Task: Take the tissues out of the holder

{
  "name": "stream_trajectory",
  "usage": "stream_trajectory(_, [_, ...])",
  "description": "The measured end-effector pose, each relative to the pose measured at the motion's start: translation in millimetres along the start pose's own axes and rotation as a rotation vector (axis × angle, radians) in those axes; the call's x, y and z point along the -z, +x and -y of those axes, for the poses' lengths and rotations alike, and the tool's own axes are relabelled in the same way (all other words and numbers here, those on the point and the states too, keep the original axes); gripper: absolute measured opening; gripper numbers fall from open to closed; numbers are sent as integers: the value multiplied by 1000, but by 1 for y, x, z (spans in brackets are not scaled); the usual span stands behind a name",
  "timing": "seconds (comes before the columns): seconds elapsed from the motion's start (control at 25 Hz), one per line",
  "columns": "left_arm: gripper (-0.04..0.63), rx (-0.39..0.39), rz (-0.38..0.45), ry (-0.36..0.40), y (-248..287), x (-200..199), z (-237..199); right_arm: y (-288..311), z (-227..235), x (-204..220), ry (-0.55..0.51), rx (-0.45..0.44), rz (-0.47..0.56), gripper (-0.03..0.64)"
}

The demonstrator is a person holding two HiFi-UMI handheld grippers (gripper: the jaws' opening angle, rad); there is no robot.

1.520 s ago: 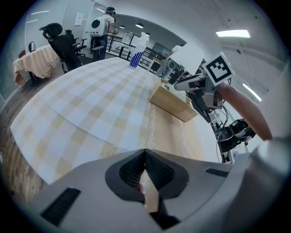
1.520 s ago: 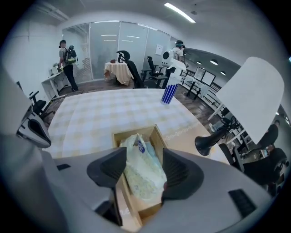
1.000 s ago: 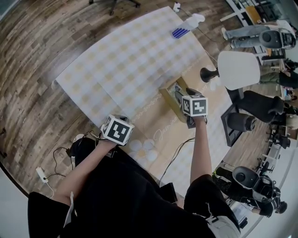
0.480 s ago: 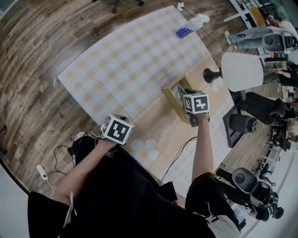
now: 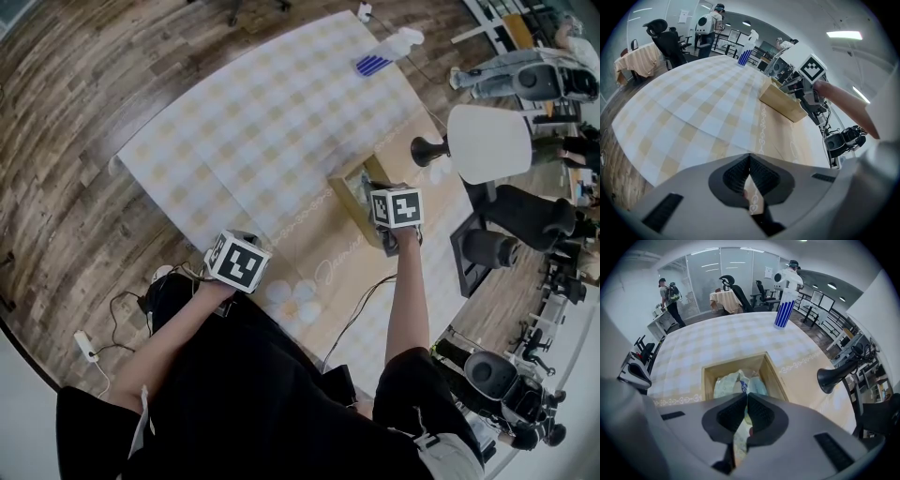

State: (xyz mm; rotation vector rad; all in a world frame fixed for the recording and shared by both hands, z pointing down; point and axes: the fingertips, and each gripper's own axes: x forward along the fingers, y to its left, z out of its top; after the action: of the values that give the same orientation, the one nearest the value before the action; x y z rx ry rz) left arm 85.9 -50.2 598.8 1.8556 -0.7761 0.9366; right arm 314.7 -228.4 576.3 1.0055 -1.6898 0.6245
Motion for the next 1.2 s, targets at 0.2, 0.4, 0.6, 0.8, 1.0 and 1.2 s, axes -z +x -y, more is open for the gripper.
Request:
stream_trajectory(0.2, [0,5,-13,14,-1,3,1,-6,1,0,18,8,9,14])
stream_trajectory(0.4, [0,13,-11,33,1,-5,5,-12,9,-1,31,19,20,14])
stream_trajectory(0.6, [0,23,-23,48,1,-2,7,-28,7,-5,32,32,57,14])
stream_trajectory(0.8, [0,26,-20,66,-3,4,9,-47,0,-8,25,39,95,14])
stream_trajectory(1.0, [0,31,-28,85,-3,1,13,-62,5,-14,19,56,127,14])
stream_trajectory(1.2, [0,32,-22,109,-4,-3,16,-75,6,-15,18,67,146,14])
